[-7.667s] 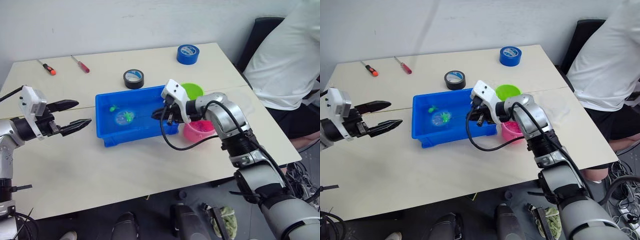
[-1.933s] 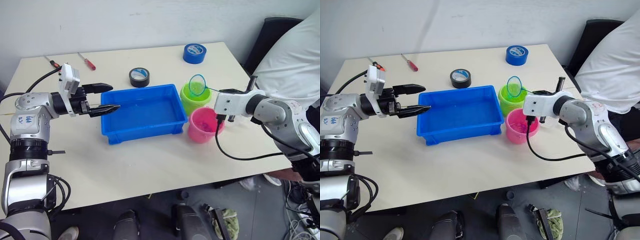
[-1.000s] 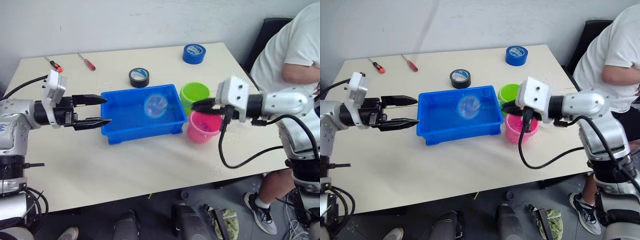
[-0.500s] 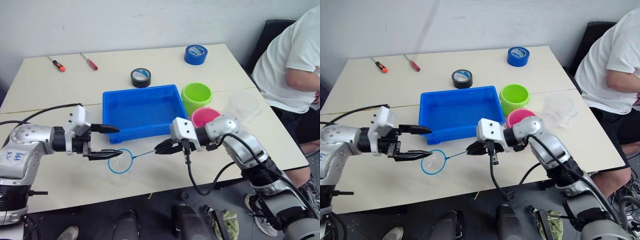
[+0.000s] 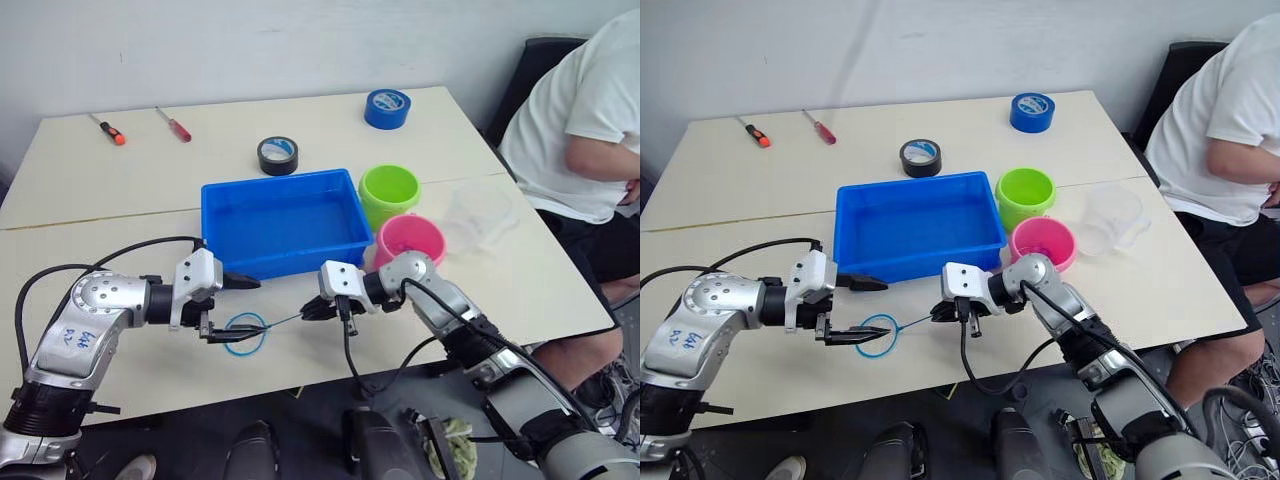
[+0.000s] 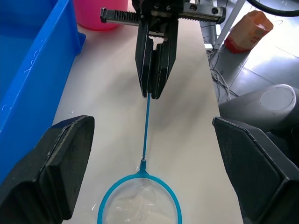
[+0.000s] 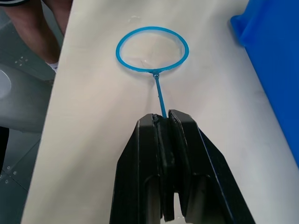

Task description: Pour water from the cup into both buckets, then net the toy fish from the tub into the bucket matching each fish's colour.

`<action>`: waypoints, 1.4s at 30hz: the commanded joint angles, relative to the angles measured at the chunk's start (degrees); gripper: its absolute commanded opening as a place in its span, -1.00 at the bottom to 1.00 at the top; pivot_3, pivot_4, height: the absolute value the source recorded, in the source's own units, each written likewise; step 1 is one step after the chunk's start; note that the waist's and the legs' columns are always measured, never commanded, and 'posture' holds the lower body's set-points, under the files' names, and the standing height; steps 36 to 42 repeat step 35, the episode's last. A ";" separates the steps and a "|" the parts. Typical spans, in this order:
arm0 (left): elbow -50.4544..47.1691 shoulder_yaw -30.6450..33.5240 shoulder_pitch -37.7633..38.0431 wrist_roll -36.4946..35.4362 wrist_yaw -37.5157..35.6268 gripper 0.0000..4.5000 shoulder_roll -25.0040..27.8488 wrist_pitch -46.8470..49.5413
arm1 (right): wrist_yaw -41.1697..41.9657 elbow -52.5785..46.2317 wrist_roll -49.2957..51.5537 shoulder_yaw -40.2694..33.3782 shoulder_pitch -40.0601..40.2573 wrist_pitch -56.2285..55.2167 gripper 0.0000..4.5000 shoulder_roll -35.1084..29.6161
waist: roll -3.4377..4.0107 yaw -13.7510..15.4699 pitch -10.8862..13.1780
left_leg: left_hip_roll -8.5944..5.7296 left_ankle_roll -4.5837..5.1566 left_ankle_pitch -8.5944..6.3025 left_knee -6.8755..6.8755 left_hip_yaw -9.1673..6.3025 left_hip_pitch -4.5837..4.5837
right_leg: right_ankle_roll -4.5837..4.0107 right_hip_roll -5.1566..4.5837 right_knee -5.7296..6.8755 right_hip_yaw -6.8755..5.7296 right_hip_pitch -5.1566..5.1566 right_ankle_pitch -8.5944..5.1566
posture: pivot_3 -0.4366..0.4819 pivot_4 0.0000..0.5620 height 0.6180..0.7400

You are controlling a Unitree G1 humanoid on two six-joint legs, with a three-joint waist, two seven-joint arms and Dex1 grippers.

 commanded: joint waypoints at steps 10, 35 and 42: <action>-1.80 2.97 0.63 -0.38 4.77 0.98 -0.57 1.09 | 1.17 -3.86 -0.11 -4.01 0.00 0.66 0.72 -3.38 | 0.01 0.03 0.01 | 0.00 0.00 0.00 0.00 -0.02 0.00 | 0.00 0.00 0.05 0.00 -0.01 0.00 | -0.05 -0.47 0.85; -10.90 25.35 30.10 -5.04 34.11 0.98 -20.32 7.17 | -27.66 -36.07 8.31 -21.29 34.36 22.32 0.72 -4.87 | -0.15 0.14 -0.10 | -0.09 0.21 -0.17 -0.37 -0.16 0.94 | -0.22 -0.20 -0.37 -0.13 0.99 0.06 | -0.05 -0.47 0.85; -10.90 25.35 30.10 -5.04 34.11 0.98 -20.32 7.17 | -27.66 -36.07 8.31 -21.29 34.36 22.32 0.72 -4.87 | -0.15 0.14 -0.10 | -0.09 0.21 -0.17 -0.37 -0.16 0.94 | -0.22 -0.20 -0.37 -0.13 0.99 0.06 | -0.05 -0.47 0.85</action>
